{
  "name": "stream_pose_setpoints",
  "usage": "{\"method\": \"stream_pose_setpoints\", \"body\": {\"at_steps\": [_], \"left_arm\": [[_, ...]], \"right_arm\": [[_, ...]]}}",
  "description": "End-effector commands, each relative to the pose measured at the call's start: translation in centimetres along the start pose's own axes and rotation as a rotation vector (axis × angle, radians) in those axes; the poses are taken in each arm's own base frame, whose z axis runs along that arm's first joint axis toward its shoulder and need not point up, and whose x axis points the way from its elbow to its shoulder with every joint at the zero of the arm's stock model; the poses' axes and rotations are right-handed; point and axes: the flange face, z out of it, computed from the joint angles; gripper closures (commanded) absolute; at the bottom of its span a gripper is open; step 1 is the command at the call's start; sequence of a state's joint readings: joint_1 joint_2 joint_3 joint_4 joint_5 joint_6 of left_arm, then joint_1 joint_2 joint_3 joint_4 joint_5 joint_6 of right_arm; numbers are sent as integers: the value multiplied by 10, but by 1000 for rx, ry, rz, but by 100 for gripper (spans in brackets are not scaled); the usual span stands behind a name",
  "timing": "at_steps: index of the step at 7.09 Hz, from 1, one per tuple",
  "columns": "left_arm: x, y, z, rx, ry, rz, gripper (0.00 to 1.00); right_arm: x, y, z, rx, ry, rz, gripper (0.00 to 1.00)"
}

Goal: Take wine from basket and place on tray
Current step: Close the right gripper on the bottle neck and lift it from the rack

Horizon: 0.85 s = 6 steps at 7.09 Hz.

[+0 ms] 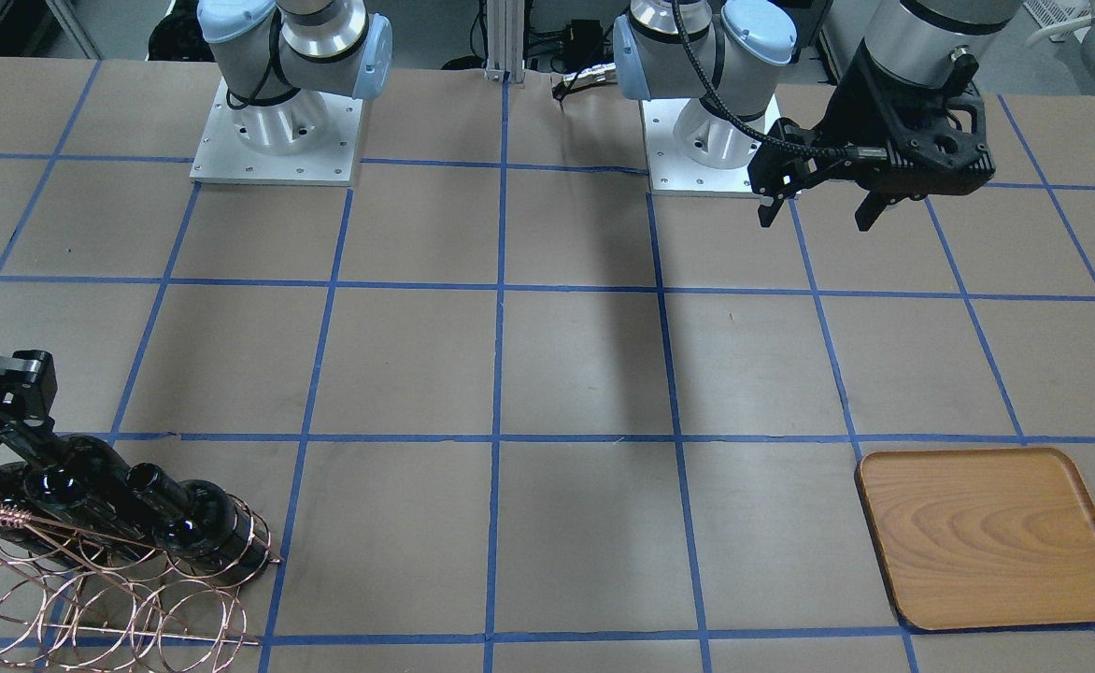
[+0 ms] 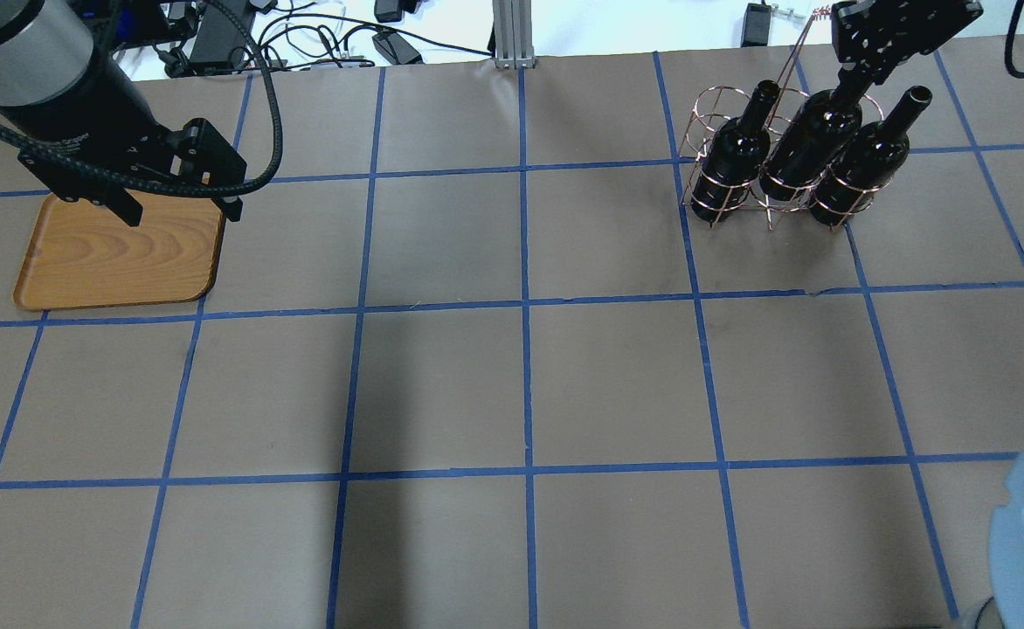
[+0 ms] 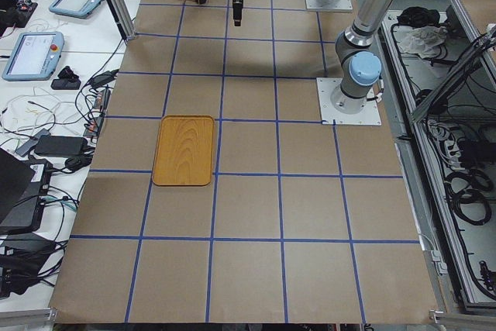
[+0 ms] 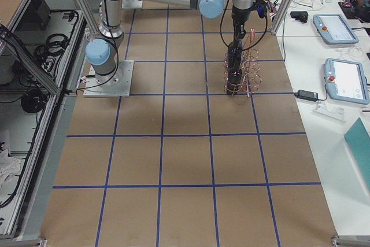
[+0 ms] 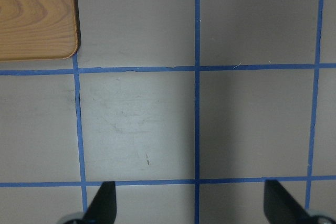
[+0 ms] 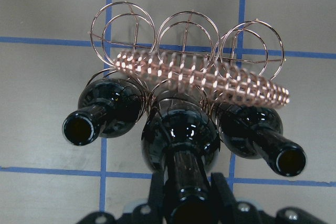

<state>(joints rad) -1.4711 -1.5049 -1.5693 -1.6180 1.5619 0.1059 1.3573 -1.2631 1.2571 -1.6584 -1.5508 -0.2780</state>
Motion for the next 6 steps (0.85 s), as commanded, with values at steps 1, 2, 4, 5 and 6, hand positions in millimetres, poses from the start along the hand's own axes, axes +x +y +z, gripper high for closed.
{"method": "stream_pose_setpoints", "body": {"at_steps": [1, 2, 4, 5, 6], "left_arm": [[0, 2, -2, 5, -5, 14, 0], [0, 2, -3, 7, -7, 14, 0], [0, 2, -4, 10, -7, 14, 0], [-1, 3, -5, 11, -9, 14, 0], [-2, 4, -7, 14, -9, 12, 0]], "right_arm": [[-6, 17, -34, 3, 2, -21, 100], [-11, 31, -53, 3, 2, -25, 100], [-26, 61, -83, -34, -9, -33, 100], [-40, 69, -87, -54, -18, -49, 100], [-69, 69, -86, -59, -34, -64, 100]]}}
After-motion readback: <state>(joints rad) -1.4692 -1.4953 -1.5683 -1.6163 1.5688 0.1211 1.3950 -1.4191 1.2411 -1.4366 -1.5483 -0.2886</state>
